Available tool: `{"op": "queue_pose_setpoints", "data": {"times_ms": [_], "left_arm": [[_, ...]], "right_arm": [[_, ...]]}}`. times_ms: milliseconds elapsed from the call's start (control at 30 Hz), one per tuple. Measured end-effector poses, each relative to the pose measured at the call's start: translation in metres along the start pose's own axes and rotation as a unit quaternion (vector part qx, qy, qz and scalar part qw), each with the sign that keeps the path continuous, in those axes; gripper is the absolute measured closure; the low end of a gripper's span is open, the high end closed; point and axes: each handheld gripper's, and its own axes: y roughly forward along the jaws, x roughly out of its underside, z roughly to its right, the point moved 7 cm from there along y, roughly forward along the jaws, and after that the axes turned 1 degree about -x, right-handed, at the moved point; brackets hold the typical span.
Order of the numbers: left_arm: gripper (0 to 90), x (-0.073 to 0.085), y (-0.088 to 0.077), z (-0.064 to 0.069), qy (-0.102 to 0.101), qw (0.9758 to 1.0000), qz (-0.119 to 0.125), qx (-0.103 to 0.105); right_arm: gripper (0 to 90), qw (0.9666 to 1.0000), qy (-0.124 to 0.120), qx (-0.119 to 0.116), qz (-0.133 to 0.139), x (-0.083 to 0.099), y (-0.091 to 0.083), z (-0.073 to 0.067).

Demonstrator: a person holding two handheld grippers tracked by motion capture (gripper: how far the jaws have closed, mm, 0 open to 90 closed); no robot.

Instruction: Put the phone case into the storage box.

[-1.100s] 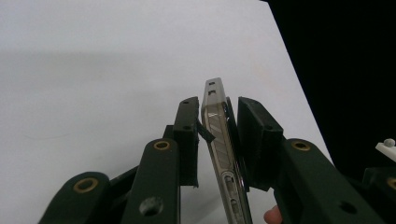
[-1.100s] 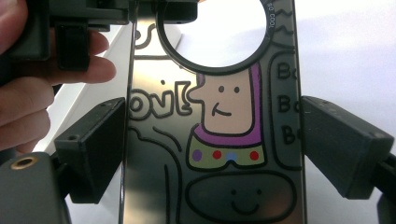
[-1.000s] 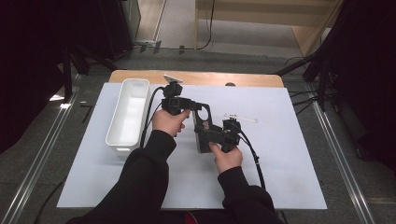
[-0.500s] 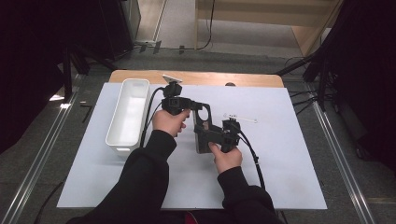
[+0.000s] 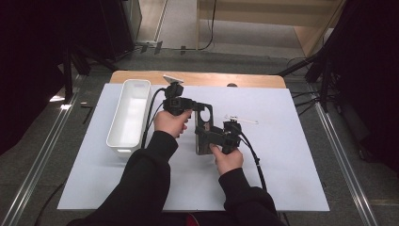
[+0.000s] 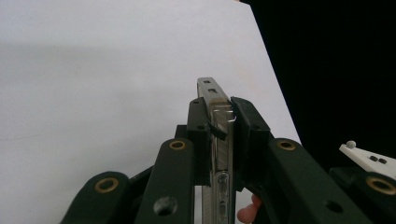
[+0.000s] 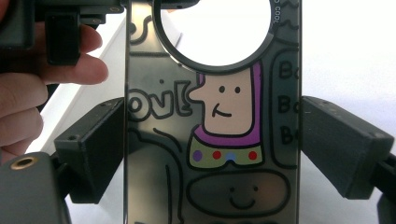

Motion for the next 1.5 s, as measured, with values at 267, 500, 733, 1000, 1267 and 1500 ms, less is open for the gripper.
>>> {"op": "queue_pose_setpoints", "data": {"times_ms": [267,500,733,1000,1267,1500], "left_arm": [[79.2,-0.002,-0.001,0.002,-0.002,0.9999,0.01,0.007],[79.5,-0.002,-0.002,0.002,-0.003,0.9999,0.012,0.008],[79.6,-0.002,-0.003,0.002,0.003,0.9999,0.011,0.011],[79.6,-0.002,-0.004,0.002,0.007,0.9999,0.008,0.012],[79.7,-0.003,-0.005,0.005,0.013,0.9997,0.01,0.017],[79.7,-0.004,-0.006,0.007,0.016,0.9996,0.011,0.019]], "right_arm": [[10.7,1.0,0.0,-0.004,0.004,-0.002,0.0,-0.001],[10.7,1.0,-0.001,-0.005,0.005,-0.003,0.001,-0.001],[10.5,1.0,-0.007,-0.006,0.002,-0.004,0.002,-0.002],[10.3,0.9999,-0.008,-0.01,-0.004,-0.004,0.003,-0.001],[10.2,0.9997,-0.018,-0.013,-0.014,-0.007,0.0,-0.001],[9.9,0.9992,-0.027,-0.004,-0.028,-0.011,-0.001,-0.002]]}}
